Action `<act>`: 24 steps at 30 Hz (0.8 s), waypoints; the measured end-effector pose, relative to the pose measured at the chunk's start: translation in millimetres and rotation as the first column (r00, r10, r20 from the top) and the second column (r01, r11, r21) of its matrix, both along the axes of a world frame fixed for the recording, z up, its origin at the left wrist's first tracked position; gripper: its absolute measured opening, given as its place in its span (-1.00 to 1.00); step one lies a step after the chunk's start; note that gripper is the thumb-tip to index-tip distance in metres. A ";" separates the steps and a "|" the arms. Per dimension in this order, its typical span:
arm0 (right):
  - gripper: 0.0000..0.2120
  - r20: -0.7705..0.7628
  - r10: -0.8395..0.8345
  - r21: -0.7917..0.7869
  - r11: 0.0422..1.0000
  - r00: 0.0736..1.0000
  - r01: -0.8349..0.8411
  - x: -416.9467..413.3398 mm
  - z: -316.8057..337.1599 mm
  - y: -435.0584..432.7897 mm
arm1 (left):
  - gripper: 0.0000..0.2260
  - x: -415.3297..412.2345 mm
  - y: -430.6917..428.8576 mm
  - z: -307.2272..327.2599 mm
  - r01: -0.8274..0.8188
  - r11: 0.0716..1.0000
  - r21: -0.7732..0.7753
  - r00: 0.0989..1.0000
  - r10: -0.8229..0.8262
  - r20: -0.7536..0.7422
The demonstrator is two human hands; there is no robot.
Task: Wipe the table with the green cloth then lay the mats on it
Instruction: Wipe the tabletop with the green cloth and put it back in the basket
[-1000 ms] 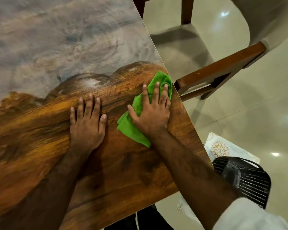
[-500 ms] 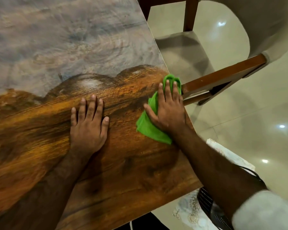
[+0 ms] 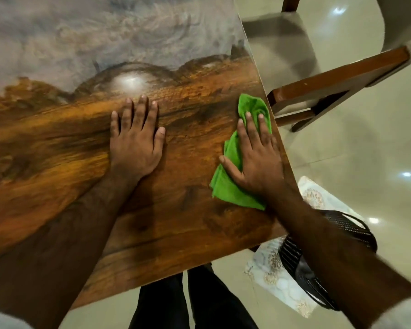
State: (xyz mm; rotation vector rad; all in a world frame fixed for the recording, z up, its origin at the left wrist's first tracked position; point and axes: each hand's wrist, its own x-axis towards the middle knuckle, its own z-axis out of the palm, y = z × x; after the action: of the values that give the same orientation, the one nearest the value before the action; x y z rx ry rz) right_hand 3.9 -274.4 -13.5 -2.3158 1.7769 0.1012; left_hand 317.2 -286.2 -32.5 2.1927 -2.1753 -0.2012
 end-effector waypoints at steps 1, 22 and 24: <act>-0.02 -0.014 0.013 0.019 1.000 1.000 -0.012 -8.0 0.2 23.0 | -0.39 0.0 0.8 0.5 -0.001 1.000 -0.005 1.000 0.001 0.002; -0.10 0.003 0.217 -0.024 0.976 0.976 -0.217 107.6 0.6 67.2 | -0.39 14.5 2.6 2.4 0.006 1.000 -0.023 0.991 -0.009 -0.131; -0.08 0.004 0.186 0.015 0.982 0.982 -0.186 94.4 2.2 103.6 | -0.38 28.8 2.7 9.5 0.028 1.000 -0.004 0.964 -0.028 -0.264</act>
State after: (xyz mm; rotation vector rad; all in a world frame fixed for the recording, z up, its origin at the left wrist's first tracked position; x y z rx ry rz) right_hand 98.3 -170.9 -11.3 -2.4650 1.5484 0.1417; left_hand 346.0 -283.5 -22.9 2.0009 -2.0602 -0.4664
